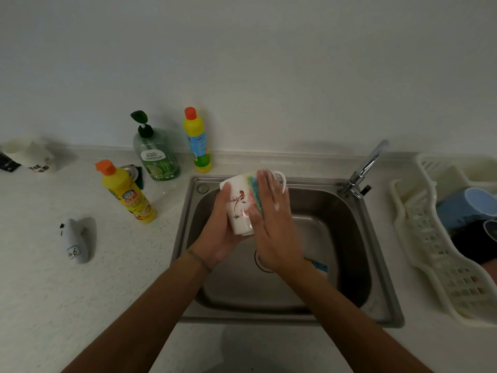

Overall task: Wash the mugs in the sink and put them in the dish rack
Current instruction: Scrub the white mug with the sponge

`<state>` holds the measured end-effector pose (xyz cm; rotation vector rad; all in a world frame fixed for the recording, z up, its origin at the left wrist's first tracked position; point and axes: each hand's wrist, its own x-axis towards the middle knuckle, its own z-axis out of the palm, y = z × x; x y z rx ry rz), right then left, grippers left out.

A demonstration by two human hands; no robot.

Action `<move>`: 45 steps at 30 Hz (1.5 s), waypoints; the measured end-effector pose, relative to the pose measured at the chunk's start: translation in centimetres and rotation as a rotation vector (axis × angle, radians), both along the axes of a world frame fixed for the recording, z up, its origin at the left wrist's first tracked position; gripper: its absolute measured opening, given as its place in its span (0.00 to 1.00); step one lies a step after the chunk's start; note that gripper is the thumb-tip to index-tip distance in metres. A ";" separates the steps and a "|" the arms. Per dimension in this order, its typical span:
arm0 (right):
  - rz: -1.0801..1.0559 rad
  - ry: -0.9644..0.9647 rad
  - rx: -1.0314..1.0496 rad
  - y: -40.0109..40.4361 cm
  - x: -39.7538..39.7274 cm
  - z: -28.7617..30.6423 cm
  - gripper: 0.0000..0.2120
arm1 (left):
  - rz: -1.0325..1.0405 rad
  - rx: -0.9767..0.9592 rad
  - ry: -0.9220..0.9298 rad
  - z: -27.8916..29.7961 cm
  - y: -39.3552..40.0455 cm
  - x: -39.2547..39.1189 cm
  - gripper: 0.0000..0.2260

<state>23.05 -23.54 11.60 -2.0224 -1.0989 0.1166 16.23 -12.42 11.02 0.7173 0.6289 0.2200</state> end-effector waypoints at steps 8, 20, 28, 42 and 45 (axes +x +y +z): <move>0.020 0.230 0.155 -0.1 0.3 1.6 0.23 | 0.032 -0.172 -0.164 0.0 -0.7 -0.6 0.31; -0.002 0.272 0.072 -0.5 -0.1 0.6 0.28 | 0.011 0.021 -0.040 -0.2 -1.9 -0.9 0.30; 0.105 -0.043 0.008 -1.6 -3.3 -0.9 0.31 | 0.051 0.149 0.006 -0.7 -0.8 -0.6 0.34; -0.053 0.273 0.125 -0.1 -0.3 0.7 0.27 | 0.086 0.189 0.037 -0.5 -1.8 0.0 0.34; 0.026 0.017 0.021 -0.4 -2.4 0.2 0.27 | 0.106 0.242 0.029 -0.3 -1.3 0.0 0.36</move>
